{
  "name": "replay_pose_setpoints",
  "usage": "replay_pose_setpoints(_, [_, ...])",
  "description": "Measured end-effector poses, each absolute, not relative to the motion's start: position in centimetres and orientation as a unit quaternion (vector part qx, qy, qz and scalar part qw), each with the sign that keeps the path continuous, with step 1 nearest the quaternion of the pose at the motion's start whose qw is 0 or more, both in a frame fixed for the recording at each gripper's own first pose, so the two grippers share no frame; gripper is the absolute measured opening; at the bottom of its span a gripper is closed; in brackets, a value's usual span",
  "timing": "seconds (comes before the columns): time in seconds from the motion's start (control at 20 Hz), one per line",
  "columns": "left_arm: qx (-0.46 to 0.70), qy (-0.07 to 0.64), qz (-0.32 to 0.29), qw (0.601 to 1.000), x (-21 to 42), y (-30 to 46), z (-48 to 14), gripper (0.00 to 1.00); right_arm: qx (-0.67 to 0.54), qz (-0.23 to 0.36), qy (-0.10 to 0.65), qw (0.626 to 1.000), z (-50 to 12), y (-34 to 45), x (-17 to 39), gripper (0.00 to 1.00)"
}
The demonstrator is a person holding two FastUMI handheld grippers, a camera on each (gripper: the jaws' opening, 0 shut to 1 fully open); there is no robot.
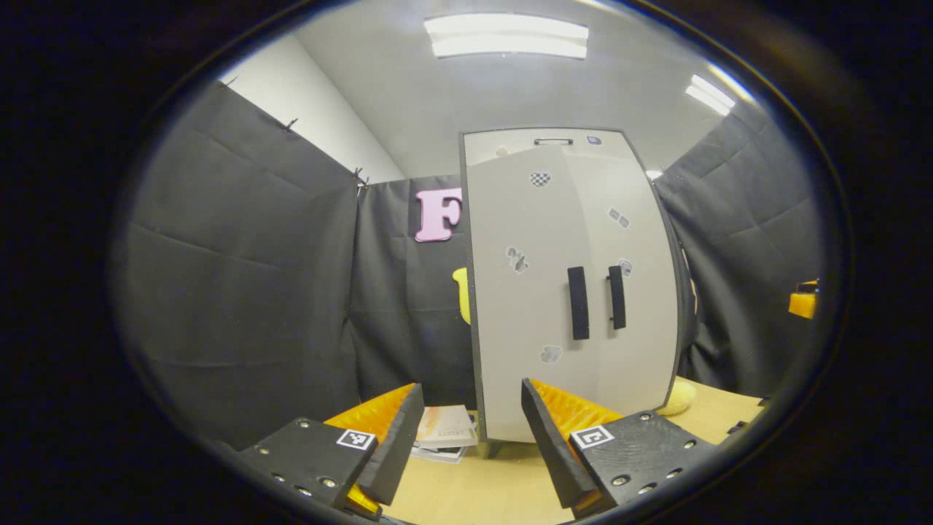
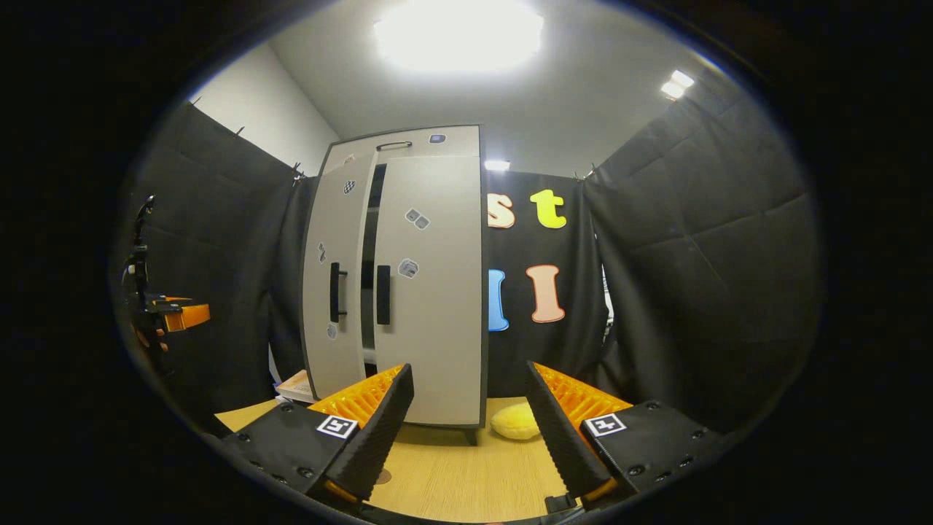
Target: Grasp the bottle in the cabinet with the left hand and place it on the coaster, then close the right door with the right hand and the left door with the left hand.
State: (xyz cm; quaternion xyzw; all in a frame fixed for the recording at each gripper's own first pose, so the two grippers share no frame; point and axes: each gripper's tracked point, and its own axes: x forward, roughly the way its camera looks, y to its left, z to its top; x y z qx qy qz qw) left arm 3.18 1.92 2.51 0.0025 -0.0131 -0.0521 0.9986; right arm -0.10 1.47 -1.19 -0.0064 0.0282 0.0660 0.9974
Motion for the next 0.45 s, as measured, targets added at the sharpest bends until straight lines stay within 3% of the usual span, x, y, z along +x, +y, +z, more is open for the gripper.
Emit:
replay_pose_setpoints(0.15, [0.004,-0.017,-0.055,0.998,1.2,2.4,2.7,0.89,-0.008,0.066,0.028,0.997,-1.1,2.0,-1.3,0.92])
replay_pose_setpoints(0.2, [0.004,-0.017,-0.055,0.998,0.6,2.6,2.6,0.82,-0.005,0.065,0.026,0.998,-1.0,2.2,-1.7,0.97])
replay_pose_setpoints(0.35, [0.004,-0.020,-0.054,0.998,-1.1,3.1,2.7,0.82,0.005,0.066,0.023,0.998,-0.8,2.8,-2.4,0.93])
replay_pose_setpoints(0.4, [0.004,-0.023,-0.054,0.998,-1.6,3.2,2.8,0.88,0.005,0.066,0.023,0.998,-0.8,2.9,-2.7,0.92])
replay_pose_setpoints(0.45, [0.005,-0.025,-0.054,0.998,-2.0,3.3,2.8,0.88,0.005,0.067,0.025,0.997,-1.0,2.9,-2.9,0.92])
